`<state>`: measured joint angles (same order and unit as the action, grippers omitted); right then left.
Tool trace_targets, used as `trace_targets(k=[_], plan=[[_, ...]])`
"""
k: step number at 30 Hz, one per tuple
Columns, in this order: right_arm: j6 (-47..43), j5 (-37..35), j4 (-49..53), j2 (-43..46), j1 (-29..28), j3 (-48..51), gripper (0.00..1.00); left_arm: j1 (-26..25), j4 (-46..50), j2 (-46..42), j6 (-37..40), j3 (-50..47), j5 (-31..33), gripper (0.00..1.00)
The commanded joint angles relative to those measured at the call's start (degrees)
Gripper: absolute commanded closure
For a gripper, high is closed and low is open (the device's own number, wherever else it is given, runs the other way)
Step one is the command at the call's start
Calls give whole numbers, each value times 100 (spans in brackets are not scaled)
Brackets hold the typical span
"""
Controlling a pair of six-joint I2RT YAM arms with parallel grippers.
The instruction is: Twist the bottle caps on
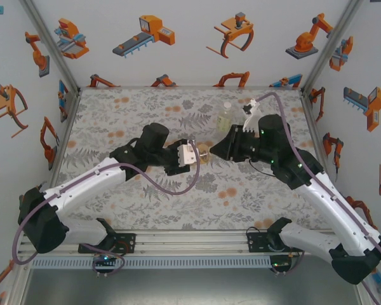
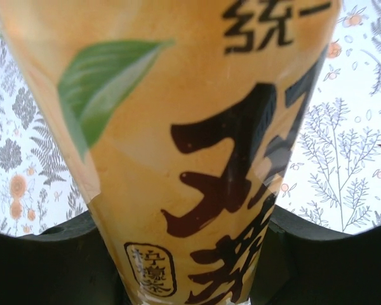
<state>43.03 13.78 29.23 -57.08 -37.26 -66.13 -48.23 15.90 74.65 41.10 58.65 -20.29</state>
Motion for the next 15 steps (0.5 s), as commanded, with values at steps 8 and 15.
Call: trace_targets(k=[8,15], plan=[[2985,-374,-135,-173,-64,353,96,-51,-912,97,-90,305,-145,100],[959,-663,337,-69,-54,-512,48,-55,-777,20,-42,226,-275,100]])
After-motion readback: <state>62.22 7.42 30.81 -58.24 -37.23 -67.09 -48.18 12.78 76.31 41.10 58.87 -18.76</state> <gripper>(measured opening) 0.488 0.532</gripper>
